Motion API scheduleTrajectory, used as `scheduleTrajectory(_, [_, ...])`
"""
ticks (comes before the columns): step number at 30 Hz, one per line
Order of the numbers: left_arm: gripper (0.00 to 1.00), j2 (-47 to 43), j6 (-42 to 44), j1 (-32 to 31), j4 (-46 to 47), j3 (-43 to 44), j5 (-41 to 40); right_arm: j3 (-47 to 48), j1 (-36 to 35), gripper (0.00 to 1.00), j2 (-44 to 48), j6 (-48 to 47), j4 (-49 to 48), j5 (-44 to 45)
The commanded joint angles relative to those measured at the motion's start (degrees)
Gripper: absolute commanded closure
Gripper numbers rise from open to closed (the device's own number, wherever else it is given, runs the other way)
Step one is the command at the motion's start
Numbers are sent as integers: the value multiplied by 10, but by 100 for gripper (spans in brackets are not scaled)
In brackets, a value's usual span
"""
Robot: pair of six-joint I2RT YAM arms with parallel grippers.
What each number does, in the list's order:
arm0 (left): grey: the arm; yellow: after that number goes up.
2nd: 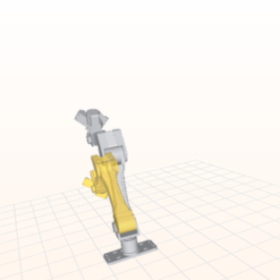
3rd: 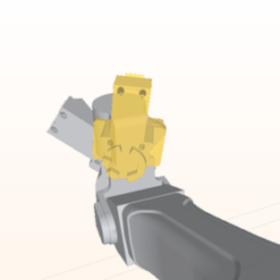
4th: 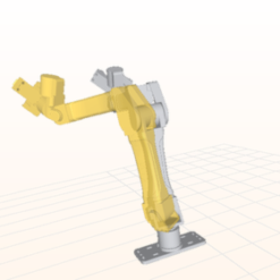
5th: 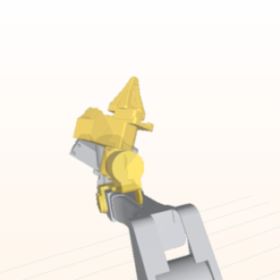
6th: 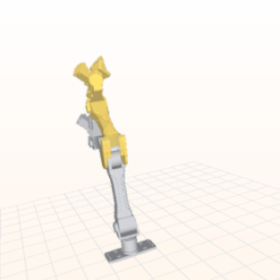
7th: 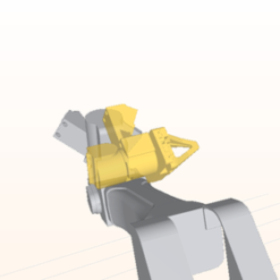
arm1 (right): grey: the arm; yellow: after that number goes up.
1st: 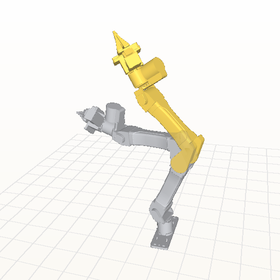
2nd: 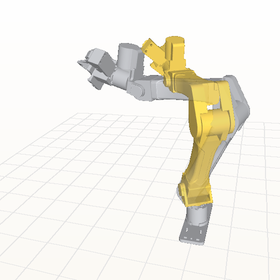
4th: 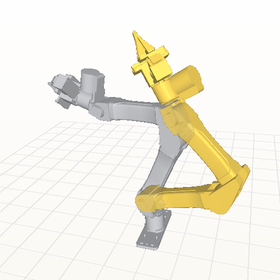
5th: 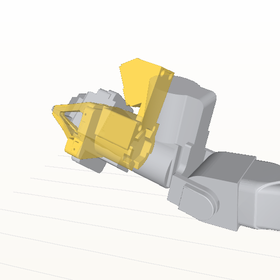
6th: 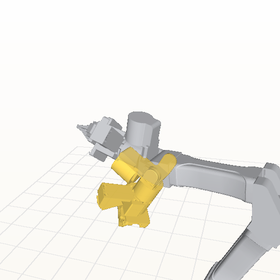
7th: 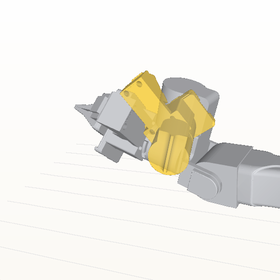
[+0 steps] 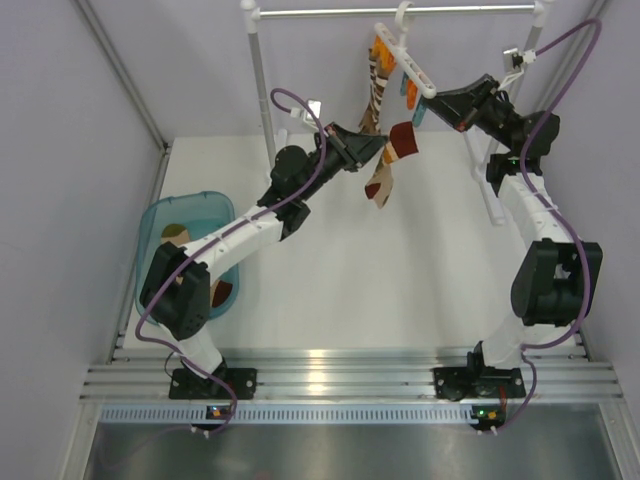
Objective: Clip the socks to the hanger
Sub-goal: Clamp the sock onto the hanger.
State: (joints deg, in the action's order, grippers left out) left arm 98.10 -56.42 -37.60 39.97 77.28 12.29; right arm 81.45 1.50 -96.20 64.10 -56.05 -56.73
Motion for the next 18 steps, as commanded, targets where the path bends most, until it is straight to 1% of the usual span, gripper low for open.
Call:
scheduleTrajectory(1, [100, -2, 11, -3, 49, 25, -10, 24, -11, 100, -10, 1, 8, 19])
scheduleTrajectory(9, [100, 14, 38, -2, 63, 35, -15, 17, -11, 100, -7, 7, 16, 27])
scheduleTrajectory(16, [100, 31, 40, -4, 66, 57, -12, 11, -11, 100, -7, 14, 35, 43])
scheduleTrajectory(17, [100, 33, 41, -4, 67, 60, -13, 10, -27, 100, -6, 18, 38, 47])
scheduleTrajectory(18, [100, 34, 41, -5, 68, 60, -13, 10, -28, 100, -6, 19, 38, 48])
